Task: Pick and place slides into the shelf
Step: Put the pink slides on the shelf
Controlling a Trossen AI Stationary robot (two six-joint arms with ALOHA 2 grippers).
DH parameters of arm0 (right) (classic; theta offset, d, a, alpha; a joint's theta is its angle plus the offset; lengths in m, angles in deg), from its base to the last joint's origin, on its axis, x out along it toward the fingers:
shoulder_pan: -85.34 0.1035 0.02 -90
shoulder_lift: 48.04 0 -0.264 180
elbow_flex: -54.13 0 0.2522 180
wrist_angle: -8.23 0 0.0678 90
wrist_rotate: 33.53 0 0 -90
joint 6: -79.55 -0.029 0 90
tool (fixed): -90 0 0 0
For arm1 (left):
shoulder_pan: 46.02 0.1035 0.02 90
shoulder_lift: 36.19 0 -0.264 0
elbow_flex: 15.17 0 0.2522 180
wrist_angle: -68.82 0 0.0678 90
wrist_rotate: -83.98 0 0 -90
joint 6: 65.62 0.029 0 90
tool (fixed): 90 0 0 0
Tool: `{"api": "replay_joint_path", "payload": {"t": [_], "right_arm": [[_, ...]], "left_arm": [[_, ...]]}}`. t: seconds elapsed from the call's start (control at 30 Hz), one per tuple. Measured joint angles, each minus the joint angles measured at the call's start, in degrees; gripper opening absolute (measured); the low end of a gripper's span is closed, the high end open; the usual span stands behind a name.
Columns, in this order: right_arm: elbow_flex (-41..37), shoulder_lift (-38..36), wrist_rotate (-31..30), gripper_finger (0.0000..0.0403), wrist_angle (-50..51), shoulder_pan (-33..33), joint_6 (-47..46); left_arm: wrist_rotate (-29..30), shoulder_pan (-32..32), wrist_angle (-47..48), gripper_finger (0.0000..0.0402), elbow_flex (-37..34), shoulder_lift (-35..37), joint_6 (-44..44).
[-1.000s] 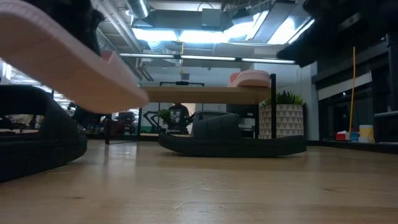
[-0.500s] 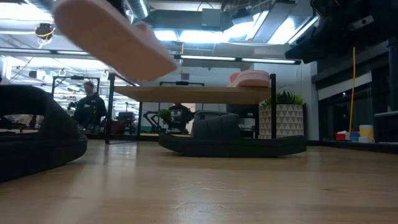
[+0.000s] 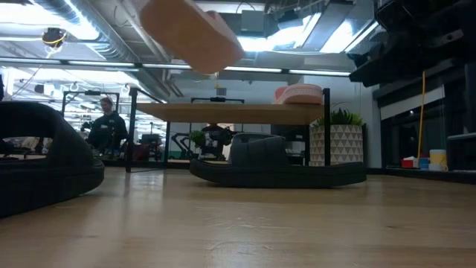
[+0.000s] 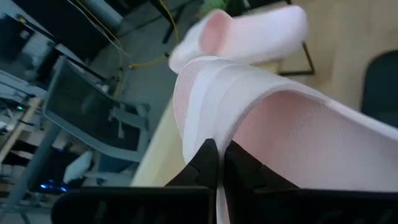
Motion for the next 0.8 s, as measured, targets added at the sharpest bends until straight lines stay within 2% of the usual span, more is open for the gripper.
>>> {"api": "replay_joint_path", "payload": {"t": [0.3,0.47,0.6,0.8], "right_arm": [[-2.51,-3.23,0.99,0.0004,-3.33,-0.24,0.04],[-2.55,-3.27,0.92,0.0009,-3.31,-0.24,0.23],[-2.55,-3.27,0.82,0.0005,-3.28,-0.31,0.23],[-2.55,-3.27,0.82,0.0008,-3.23,-0.31,0.25]], "left_arm": [[-1.00,6.93,-14.85,0.0001,0.00,-5.41,13.60],[4.57,9.66,-21.31,0.0001,0.00,-9.21,18.51],[7.00,11.32,-20.79,0.0001,2.26,-12.86,18.73],[6.65,12.10,-16.16,0.0001,10.63,-18.24,18.43]]}}
